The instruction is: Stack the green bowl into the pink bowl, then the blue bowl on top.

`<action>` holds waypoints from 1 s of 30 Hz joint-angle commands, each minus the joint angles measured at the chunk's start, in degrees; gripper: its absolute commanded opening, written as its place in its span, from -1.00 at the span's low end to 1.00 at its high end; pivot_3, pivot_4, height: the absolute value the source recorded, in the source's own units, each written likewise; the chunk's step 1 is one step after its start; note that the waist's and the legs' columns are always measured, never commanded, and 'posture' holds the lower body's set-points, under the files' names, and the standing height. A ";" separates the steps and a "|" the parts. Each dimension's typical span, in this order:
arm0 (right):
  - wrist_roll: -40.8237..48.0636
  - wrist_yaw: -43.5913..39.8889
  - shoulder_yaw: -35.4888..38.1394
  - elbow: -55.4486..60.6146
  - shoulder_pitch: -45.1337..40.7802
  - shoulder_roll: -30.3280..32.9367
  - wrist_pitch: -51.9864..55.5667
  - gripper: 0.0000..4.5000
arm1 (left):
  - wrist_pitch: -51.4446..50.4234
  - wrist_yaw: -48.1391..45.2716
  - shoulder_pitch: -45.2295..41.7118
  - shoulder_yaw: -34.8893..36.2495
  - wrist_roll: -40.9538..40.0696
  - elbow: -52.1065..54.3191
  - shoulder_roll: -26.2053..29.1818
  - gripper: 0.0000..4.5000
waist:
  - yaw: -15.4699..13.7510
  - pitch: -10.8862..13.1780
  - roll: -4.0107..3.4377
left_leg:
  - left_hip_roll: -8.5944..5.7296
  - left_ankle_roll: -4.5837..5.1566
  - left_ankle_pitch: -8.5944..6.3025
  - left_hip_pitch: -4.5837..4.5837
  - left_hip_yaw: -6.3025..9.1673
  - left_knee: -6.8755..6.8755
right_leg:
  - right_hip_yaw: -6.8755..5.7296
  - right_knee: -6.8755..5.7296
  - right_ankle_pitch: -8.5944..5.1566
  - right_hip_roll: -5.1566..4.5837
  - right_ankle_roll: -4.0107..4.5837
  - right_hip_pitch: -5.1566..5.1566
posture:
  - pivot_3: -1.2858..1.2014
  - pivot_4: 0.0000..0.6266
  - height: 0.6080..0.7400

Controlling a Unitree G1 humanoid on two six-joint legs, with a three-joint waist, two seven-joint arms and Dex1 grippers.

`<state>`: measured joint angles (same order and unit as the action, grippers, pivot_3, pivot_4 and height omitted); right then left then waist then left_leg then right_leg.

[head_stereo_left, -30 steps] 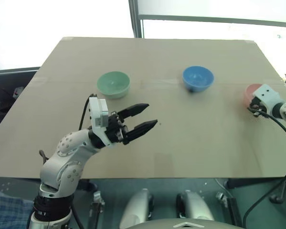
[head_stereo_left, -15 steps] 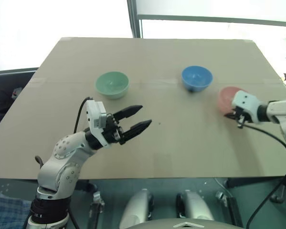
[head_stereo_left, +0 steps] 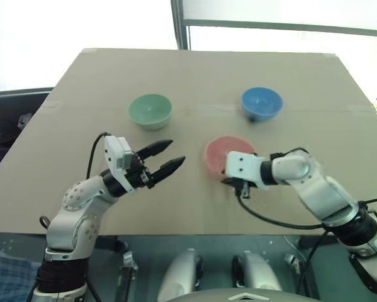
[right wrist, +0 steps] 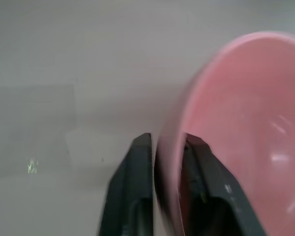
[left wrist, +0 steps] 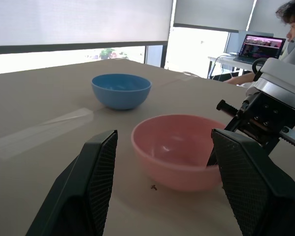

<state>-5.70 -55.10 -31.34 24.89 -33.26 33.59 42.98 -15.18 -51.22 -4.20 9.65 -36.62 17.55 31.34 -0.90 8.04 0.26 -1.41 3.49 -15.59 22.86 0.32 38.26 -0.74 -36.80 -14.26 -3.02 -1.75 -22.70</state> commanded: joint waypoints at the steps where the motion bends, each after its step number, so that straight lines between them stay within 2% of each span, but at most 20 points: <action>1: -1.49 1.20 -0.87 0.56 -3.20 -1.10 0.91 0.10 | 1.56 -0.31 -0.22 1.09 0.34 0.96 0.28 0.42 | 0.19 -0.01 0.01 | -0.01 0.00 0.00 0.00 0.00 0.00 | 0.00 0.00 0.00 -0.01 0.00 0.00 | 0.03 -0.52 1.00; 3: -1.32 0.54 -1.37 0.75 -3.45 -0.79 0.92 0.45 | 1.65 -0.30 -0.11 1.08 0.39 1.02 0.25 0.42 | 0.16 -0.01 0.02 | -0.01 0.00 0.00 -0.01 0.00 -0.01 | 0.00 0.00 0.00 0.00 0.00 0.00 | 0.03 -0.52 1.00; 4: -1.25 0.25 -1.51 0.93 -3.46 -0.47 0.91 0.55 | 1.66 -0.32 -0.01 1.10 0.37 1.10 0.27 0.42 | 0.15 -0.01 0.02 | -0.01 0.00 0.00 -0.01 0.02 -0.02 | -0.02 0.00 0.00 0.00 0.00 -0.01 | 0.03 -0.52 1.00; 5: -1.09 -0.06 -1.47 1.15 -3.40 -0.05 0.90 0.77 | 1.64 -0.35 0.10 1.13 0.32 1.17 0.31 0.42 | 0.17 -0.01 0.01 | -0.01 0.00 0.00 -0.01 0.03 -0.03 | -0.03 0.00 0.00 0.00 0.00 -0.01 | 0.03 -0.52 1.00; 6: -0.91 -0.26 -1.33 1.35 -3.34 0.28 0.93 0.91 | 1.61 -0.37 0.19 1.16 0.28 1.22 0.34 0.42 | 0.20 -0.01 0.01 | -0.01 0.00 0.00 -0.01 0.04 -0.03 | -0.03 0.00 0.00 0.00 0.00 -0.01 | 0.03 -0.52 1.00; 7: -0.54 -0.41 -0.91 1.57 -3.29 0.57 1.21 0.97 | 1.60 -0.42 0.27 1.18 0.28 1.24 0.40 0.42 | 0.23 -0.01 0.01 | -0.01 0.00 0.00 -0.01 0.04 -0.03 | -0.03 0.00 0.00 0.00 0.00 -0.01 | 0.03 -0.52 1.00; 14: 6.92 -2.57 9.55 1.37 -5.23 2.90 6.56 0.97 | 0.94 0.06 0.87 1.52 -0.85 2.37 0.15 0.42 | 0.18 0.00 0.01 | 0.00 0.03 -0.01 -0.01 0.04 -0.03 | -0.03 0.00 0.00 0.00 0.00 0.00 | 0.03 -0.52 1.00; 18: 10.14 -2.83 14.95 -1.90 -7.00 4.24 5.35 0.97 | 0.76 1.20 1.16 1.94 -1.24 2.61 -0.70 0.42 | 0.26 -0.01 0.02 | 0.00 0.05 -0.03 -0.01 0.04 -0.03 | -0.03 0.00 0.00 0.00 0.00 0.00 | 0.03 -0.52 1.00; 23: 22.22 -3.60 27.11 -0.84 -5.05 0.38 5.61 0.97 | 0.12 4.67 0.77 2.59 -0.33 2.76 -1.12 0.42 | 0.24 0.00 0.02 | 0.01 0.06 -0.04 0.01 0.03 -0.13 | -0.02 0.04 0.00 0.00 0.00 0.00 | 0.03 -0.52 1.00; 25: 27.32 -4.88 32.21 0.19 -3.47 0.93 6.58 0.97 | -0.58 7.67 -0.82 2.03 2.26 2.43 -0.50 0.42 | -0.03 0.01 0.04 | 0.01 0.07 -0.04 0.02 0.04 -0.15 | -0.02 0.06 0.00 0.00 0.00 0.01 | 0.03 -0.52 1.00; 30: 34.18 -4.38 39.05 0.67 -0.40 4.02 7.89 0.97 | -2.67 11.99 -5.05 1.07 6.23 1.84 0.81 0.42 | 0.08 0.01 0.04 | -0.02 0.28 -0.17 0.04 0.06 -0.11 | -0.04 0.08 0.01 -0.05 -0.01 0.02 | 0.03 -0.52 1.00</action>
<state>24.94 -59.67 3.40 23.62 -34.08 36.79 50.22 -17.22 -40.73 -7.61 10.68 -31.97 18.21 31.04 -0.82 8.05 0.30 -1.43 3.77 -15.76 22.90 0.37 38.15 -0.78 -36.72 -14.25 -3.07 -1.76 -22.67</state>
